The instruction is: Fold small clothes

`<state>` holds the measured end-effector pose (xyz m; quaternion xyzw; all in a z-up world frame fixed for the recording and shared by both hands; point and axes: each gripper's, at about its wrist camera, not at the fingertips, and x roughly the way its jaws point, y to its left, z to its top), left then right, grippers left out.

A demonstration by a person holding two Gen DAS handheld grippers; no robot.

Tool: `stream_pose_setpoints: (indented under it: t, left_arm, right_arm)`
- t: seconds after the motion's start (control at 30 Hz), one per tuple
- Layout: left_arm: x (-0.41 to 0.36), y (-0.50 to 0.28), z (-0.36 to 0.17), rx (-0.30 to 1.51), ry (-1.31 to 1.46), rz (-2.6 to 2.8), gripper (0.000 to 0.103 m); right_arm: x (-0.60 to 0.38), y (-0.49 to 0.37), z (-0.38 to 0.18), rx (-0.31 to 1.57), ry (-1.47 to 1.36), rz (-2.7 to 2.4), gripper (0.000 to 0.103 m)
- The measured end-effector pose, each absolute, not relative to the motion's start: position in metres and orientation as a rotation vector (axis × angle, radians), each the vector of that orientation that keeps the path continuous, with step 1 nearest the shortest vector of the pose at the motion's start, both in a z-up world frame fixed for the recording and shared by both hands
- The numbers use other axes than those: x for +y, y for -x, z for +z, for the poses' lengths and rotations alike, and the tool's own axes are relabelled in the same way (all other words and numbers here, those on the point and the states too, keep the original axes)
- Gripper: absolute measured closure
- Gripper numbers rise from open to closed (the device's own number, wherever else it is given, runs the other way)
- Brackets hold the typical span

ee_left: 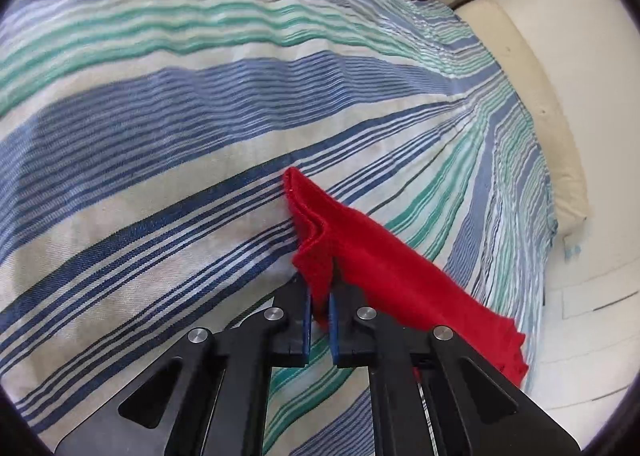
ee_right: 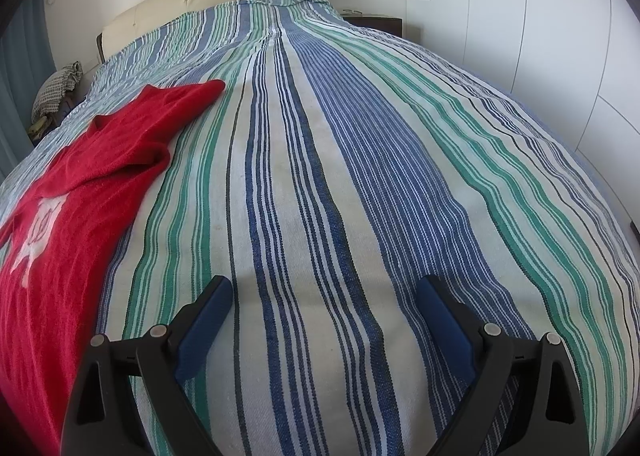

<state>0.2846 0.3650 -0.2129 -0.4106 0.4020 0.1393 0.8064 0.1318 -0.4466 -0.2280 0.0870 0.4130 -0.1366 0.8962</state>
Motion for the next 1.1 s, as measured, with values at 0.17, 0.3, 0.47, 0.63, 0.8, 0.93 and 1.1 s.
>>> stream_pose_setpoints:
  t: [0.17,0.3,0.47,0.63,0.8,0.93,1.1]
  left_arm:
    - [0.277,-0.328,-0.108,0.765,0.561,0.11,0.098]
    - [0.15,-0.36,-0.026,0.69,0.34,-0.159,0.098]
    - [-0.009,-0.374,-0.006,0.679,0.166,-0.391,0.095]
    - [-0.099,-0.362,-0.065,0.844,0.081,-0.485,0.012]
    - [-0.065,-0.3,-0.109,0.903,0.029,-0.537,0.012]
    - [0.025,-0.263,-0.139,0.923,0.009,-0.356,0.011]
    - [0.133,-0.254,-0.168,0.917,0.091,-0.087,0.011]
  right_arm:
    - [-0.448,-0.133,-0.228,0.855,-0.18,-0.282,0.01]
    - [-0.448,-0.132,-0.228,0.855,-0.18,-0.282,0.01]
    - [-0.448,-0.132,-0.228,0.855,-0.18,-0.281,0.01]
    - [-0.447,-0.133,-0.229,0.855,-0.181,-0.281,0.01]
    - [-0.449,-0.132,-0.229,0.851,-0.188,-0.276,0.009]
    - [-0.448,-0.131,-0.228,0.855,-0.189,-0.273,0.009]
    - [-0.436,-0.152,-0.19,0.918,-0.123,-0.301,0.017]
